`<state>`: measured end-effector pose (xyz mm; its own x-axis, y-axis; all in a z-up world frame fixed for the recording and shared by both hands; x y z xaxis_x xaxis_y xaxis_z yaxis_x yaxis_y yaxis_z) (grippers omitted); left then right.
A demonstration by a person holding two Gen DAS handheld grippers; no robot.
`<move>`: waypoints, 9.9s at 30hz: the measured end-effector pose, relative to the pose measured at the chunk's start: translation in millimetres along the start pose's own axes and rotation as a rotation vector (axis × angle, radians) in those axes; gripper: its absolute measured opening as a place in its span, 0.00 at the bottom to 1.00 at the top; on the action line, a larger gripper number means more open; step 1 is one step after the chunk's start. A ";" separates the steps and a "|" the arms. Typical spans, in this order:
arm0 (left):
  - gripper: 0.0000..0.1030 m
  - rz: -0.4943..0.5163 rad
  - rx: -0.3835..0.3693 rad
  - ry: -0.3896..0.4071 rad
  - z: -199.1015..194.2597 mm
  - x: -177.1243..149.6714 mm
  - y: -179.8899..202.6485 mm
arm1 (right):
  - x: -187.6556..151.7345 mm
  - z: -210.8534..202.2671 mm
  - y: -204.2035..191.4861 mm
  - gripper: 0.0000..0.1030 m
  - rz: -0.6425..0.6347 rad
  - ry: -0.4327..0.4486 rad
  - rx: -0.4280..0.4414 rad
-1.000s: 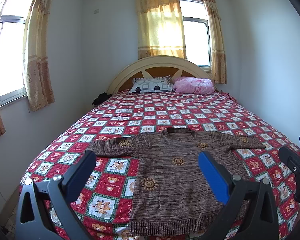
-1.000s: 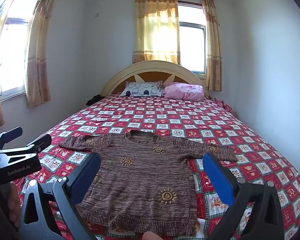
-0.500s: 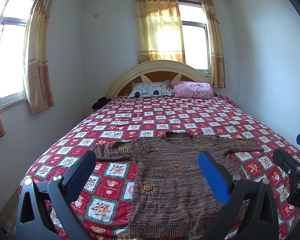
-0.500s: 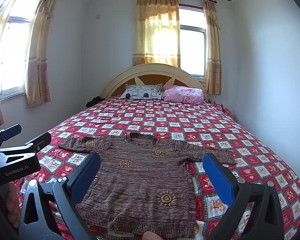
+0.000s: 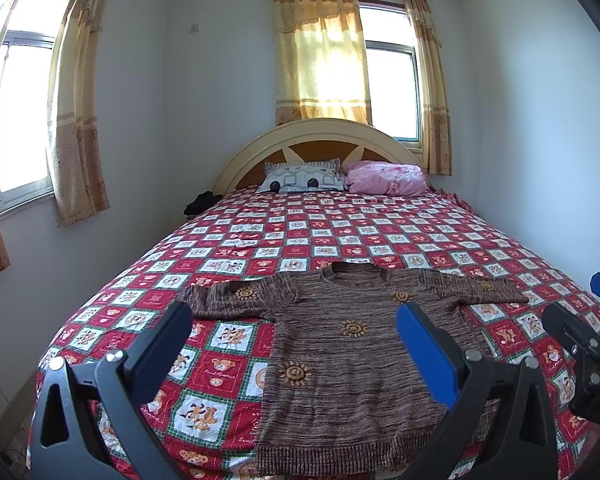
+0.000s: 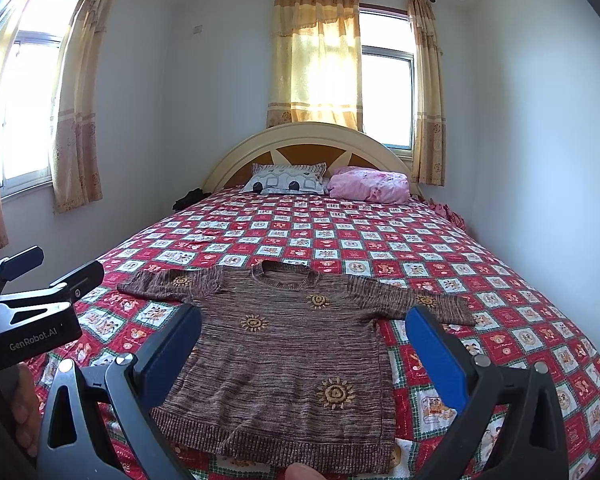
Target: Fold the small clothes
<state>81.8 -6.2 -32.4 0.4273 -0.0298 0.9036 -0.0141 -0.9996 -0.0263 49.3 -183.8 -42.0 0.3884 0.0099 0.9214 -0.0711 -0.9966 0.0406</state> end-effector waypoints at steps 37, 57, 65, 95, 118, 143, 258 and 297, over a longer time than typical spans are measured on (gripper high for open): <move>1.00 -0.011 0.005 -0.027 10.9 -6.3 -3.7 | -5.8 9.2 -7.0 0.99 -0.008 -0.029 0.014; 1.00 0.050 0.022 -0.133 82.9 -42.6 10.8 | -37.0 81.8 52.6 0.99 0.062 -0.140 -0.090; 1.00 0.098 0.018 -0.215 137.2 -63.0 21.6 | -81.3 143.3 91.3 0.99 0.087 -0.280 -0.138; 1.00 0.110 0.054 -0.373 306.2 -72.9 29.0 | -101.6 280.9 308.0 0.98 0.431 -0.460 -0.255; 1.00 0.048 -0.021 -0.457 323.5 -95.0 32.1 | -106.0 368.0 373.4 0.19 0.498 -0.567 -0.297; 1.00 -0.017 -0.017 -0.497 327.4 -102.5 24.3 | -15.6 427.1 28.8 0.14 -0.062 -0.461 0.153; 0.65 0.152 -0.150 -0.510 402.3 -65.7 133.0 | -65.1 387.0 109.1 0.72 0.121 -0.421 0.300; 0.96 -0.148 -0.147 -0.505 367.1 -76.3 54.8 | -65.1 426.3 2.5 0.70 -0.025 -0.537 0.116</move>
<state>380.3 -59.2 -259.7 0.8147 0.0778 0.5747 -0.0320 -0.9834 0.1785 415.5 -221.6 -266.6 0.8053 0.0208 0.5924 0.0342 -0.9993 -0.0114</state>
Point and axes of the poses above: each gripper's, at about its wrist camera, not at the fingertips, and z roughly the way its jaws point, y to its right, x to its top, the point moved 9 cm from there along z, roughly the way its jaws point, and after that the axes turned 5 degrees about -y, right-handed, at the moved point
